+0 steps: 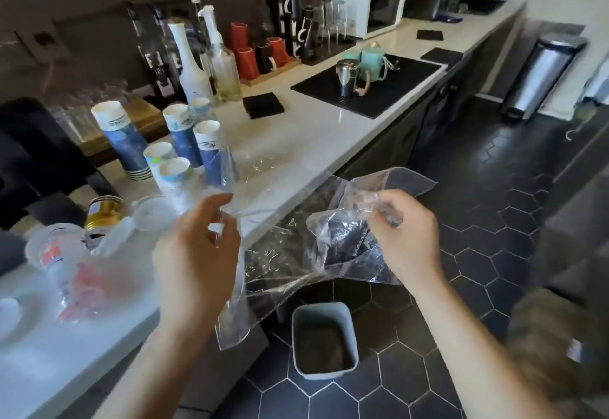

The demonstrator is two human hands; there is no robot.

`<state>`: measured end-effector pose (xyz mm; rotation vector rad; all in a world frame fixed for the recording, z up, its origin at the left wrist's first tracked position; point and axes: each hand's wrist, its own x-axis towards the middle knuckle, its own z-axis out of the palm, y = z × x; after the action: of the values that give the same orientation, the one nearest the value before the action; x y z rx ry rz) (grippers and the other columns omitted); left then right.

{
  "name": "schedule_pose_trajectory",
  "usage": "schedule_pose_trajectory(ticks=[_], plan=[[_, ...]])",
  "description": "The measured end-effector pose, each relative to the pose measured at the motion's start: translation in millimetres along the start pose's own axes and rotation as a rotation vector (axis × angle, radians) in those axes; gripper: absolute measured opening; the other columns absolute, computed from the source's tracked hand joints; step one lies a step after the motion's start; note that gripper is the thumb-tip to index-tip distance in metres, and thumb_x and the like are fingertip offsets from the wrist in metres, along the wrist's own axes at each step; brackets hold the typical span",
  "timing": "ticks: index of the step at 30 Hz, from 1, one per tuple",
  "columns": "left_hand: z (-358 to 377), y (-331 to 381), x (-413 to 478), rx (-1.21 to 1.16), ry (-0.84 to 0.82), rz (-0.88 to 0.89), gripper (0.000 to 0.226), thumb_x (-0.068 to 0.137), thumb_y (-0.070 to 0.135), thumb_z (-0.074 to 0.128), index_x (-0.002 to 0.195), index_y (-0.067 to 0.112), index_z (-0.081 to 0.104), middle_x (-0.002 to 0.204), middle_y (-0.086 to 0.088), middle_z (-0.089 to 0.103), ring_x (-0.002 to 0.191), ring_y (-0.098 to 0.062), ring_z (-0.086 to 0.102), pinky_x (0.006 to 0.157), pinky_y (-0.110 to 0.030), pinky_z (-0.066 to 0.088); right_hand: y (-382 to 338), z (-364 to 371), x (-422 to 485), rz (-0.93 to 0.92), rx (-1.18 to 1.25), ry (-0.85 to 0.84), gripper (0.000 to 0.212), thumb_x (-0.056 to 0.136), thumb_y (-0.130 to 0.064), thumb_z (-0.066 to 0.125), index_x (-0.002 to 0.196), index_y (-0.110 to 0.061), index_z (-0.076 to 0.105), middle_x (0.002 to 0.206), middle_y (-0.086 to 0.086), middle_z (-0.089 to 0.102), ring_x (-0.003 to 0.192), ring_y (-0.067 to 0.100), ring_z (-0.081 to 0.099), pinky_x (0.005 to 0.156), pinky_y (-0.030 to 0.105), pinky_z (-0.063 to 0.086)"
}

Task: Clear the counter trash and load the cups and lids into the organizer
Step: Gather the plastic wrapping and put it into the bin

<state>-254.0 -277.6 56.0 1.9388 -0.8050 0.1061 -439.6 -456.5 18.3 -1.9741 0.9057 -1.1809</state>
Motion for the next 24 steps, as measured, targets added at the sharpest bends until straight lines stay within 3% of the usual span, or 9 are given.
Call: schedule_pose_trajectory(ticks=[5,8,11,12,14,17,20,22,24], plan=[[46.2,-16.2,-31.2,0.055,-0.076,0.005,0.028,0.091,0.011,0.066,0.113,0.028,0.071,0.083,0.009,0.067,0.066,-0.018,0.064,0.064,-0.035,0.051,57.8,-9.0,-10.2,0.151,-0.052,-0.059,0.019,0.090,-0.009,0.070,0.097,-0.027,0.068,0.090,-0.021,0.067,0.091,-0.014,0.060,0.070,0.000,0.041],[71.7,-38.6,-53.5,0.169,-0.163,0.047,0.031,0.086,0.010,0.070,0.111,0.027,0.073,0.079,0.011,0.062,0.064,-0.015,0.058,0.061,-0.028,0.044,96.1,-12.3,-26.2,0.246,-0.087,-0.056,0.023,0.089,-0.005,0.067,0.096,-0.028,0.064,0.091,-0.027,0.062,0.088,-0.023,0.055,0.068,-0.001,0.039],[94.8,-73.4,-82.0,0.263,-0.286,0.017,0.031,0.084,0.010,0.073,0.109,0.029,0.073,0.084,0.009,0.068,0.059,-0.009,0.053,0.058,-0.024,0.039,143.3,-9.4,-48.1,0.393,-0.146,-0.073,0.020,0.094,-0.010,0.063,0.100,-0.029,0.058,0.090,-0.024,0.059,0.081,-0.005,0.060,0.065,0.015,0.043],[102.0,-88.3,-92.8,0.277,-0.334,0.003,0.031,0.084,0.009,0.075,0.108,0.029,0.074,0.089,0.009,0.071,0.059,-0.008,0.056,0.057,-0.025,0.041,161.6,-6.2,-57.0,0.452,-0.165,-0.071,0.015,0.095,-0.012,0.062,0.101,-0.025,0.057,0.089,-0.019,0.060,0.080,0.005,0.060,0.065,0.026,0.043],[114.9,-121.1,-112.8,0.281,-0.422,-0.038,0.031,0.082,0.008,0.077,0.104,0.030,0.074,0.092,0.006,0.075,0.057,-0.012,0.063,0.054,-0.027,0.047,198.8,5.1,-74.7,0.557,-0.163,-0.053,0.009,0.096,-0.010,0.060,0.103,-0.015,0.057,0.091,-0.006,0.062,0.084,0.021,0.059,0.068,0.032,0.040],[132.2,-170.8,-136.8,0.312,-0.448,-0.024,0.039,0.080,0.003,0.073,0.100,0.036,0.068,0.085,0.004,0.074,0.051,-0.019,0.065,0.046,-0.031,0.052,246.0,33.9,-97.8,0.731,-0.070,-0.003,0.011,0.097,-0.009,0.059,0.106,-0.014,0.056,0.097,0.000,0.060,0.088,0.022,0.058,0.075,0.036,0.045],[147.7,-215.8,-151.9,0.349,-0.468,0.020,0.040,0.075,0.011,0.061,0.105,0.036,0.058,0.081,0.002,0.073,0.046,-0.018,0.063,0.039,-0.031,0.051,285.7,74.7,-116.0,0.883,0.029,0.079,0.020,0.095,-0.008,0.060,0.094,-0.027,0.055,0.091,-0.003,0.057,0.080,0.016,0.056,0.068,0.030,0.046],[161.8,-243.6,-159.6,0.354,-0.509,0.027,0.043,0.073,0.006,0.064,0.103,0.035,0.056,0.081,-0.002,0.075,0.045,-0.019,0.063,0.037,-0.030,0.052,310.4,103.5,-125.0,0.952,0.118,0.108,0.026,0.093,-0.005,0.060,0.085,-0.029,0.055,0.088,-0.003,0.055,0.077,0.013,0.054,0.069,0.029,0.046],[177.9,-265.4,-169.2,0.349,-0.551,-0.003,0.048,0.072,0.000,0.068,0.102,0.035,0.057,0.080,-0.003,0.075,0.045,-0.016,0.063,0.036,-0.026,0.050,335.8,131.8,-132.6,1.026,0.231,0.121,0.027,0.093,-0.002,0.060,0.085,-0.027,0.055,0.088,0.002,0.056,0.082,0.020,0.056,0.077,0.036,0.049]])
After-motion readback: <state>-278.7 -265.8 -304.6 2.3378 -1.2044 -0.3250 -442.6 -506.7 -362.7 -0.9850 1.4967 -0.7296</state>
